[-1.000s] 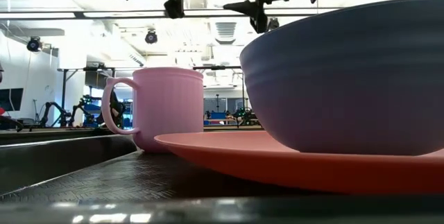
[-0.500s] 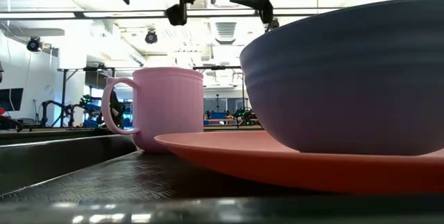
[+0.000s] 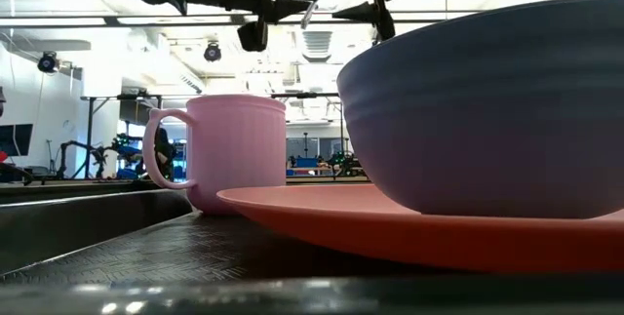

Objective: Set up tray
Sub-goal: Put the white patterned fork on the blue napkin

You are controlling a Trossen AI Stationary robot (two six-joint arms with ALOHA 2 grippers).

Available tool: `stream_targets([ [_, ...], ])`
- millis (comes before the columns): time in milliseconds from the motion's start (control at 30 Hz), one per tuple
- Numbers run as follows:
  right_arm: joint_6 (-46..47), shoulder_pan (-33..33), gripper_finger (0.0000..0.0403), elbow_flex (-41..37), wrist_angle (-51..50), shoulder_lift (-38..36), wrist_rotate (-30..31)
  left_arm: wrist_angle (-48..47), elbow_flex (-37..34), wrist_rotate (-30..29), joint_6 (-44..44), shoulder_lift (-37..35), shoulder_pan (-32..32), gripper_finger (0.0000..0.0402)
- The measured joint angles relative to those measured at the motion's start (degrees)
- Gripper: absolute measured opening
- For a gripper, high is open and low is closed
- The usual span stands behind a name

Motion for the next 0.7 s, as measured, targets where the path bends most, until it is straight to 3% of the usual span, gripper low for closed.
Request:
stream_targets([
  [267, 1.18, 0.09, 0.0244, 0.00, 0.08, 0.30, 2.35, -0.15, 0.16, -0.04, 0.00, 1.98, 0.02, 0.0007],
  [433, 0.03, 0.21, 0.0244, 0.00, -0.94, 0.00, -0.38, 0.06, 1.58, -0.03, 2.02, 2.07, 0.12, 0.0007],
  [700, -3.98, 2.08, 0.0244, 0.02, -11.31, -3.09, -1.50, 0.00, 3.90, 0.29, 2.96, 1.81, 2.72, 0.0007],
])
